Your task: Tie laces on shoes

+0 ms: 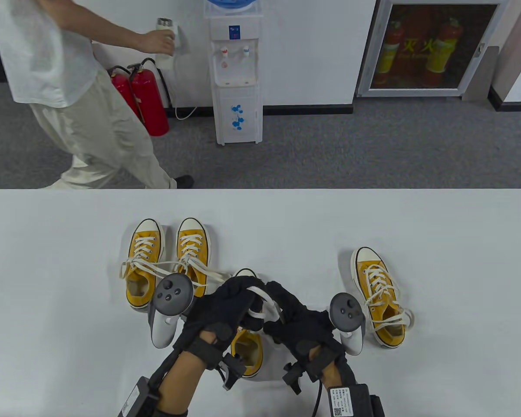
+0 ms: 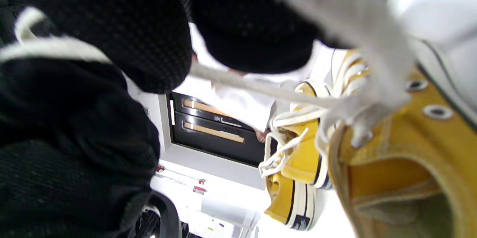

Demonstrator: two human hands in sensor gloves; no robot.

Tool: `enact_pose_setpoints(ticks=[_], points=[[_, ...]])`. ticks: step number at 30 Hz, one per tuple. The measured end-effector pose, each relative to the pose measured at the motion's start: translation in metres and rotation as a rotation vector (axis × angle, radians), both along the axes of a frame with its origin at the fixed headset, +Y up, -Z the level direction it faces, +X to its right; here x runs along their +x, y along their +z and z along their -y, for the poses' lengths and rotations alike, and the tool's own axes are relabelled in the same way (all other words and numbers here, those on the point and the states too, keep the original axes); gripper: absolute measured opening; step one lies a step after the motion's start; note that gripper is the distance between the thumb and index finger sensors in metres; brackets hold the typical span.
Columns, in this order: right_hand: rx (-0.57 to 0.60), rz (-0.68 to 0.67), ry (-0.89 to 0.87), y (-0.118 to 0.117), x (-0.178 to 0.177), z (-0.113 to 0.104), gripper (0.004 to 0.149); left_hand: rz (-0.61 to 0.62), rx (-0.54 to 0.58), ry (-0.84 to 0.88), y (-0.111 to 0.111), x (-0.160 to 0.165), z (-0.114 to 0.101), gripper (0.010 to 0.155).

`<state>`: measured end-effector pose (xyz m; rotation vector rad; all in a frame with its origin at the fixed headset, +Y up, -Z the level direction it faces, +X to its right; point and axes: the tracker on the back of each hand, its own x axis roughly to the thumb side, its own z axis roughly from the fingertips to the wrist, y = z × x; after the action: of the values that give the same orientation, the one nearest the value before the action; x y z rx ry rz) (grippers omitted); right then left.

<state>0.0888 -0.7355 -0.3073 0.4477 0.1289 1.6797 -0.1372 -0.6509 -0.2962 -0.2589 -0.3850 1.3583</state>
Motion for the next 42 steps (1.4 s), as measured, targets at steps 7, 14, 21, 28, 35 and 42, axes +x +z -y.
enact_pose_setpoints(ticks=[7,14,21,28,35,42], points=[[0.027,0.002,-0.087,0.005,-0.013,-0.002,0.059,0.012,-0.013,0.055,0.002,-0.001,-0.003,0.047],[-0.031,-0.008,-0.113,0.006,-0.013,0.003,0.056,-0.094,-0.017,0.065,-0.005,-0.018,0.002,0.051],[-0.063,-0.026,-0.146,0.006,-0.011,0.006,0.071,-0.197,-0.147,0.105,-0.022,-0.037,0.033,0.056],[-0.044,0.003,-0.176,0.008,-0.005,0.003,0.077,-0.187,-0.248,0.051,-0.033,-0.036,0.066,0.063],[-0.044,0.008,-0.181,0.009,0.002,0.004,0.074,-0.174,-0.183,-0.194,-0.033,-0.030,0.066,0.068],[-0.082,0.016,-0.234,0.006,0.009,0.007,0.072,-0.008,-0.003,-0.367,-0.024,-0.006,0.046,0.070]])
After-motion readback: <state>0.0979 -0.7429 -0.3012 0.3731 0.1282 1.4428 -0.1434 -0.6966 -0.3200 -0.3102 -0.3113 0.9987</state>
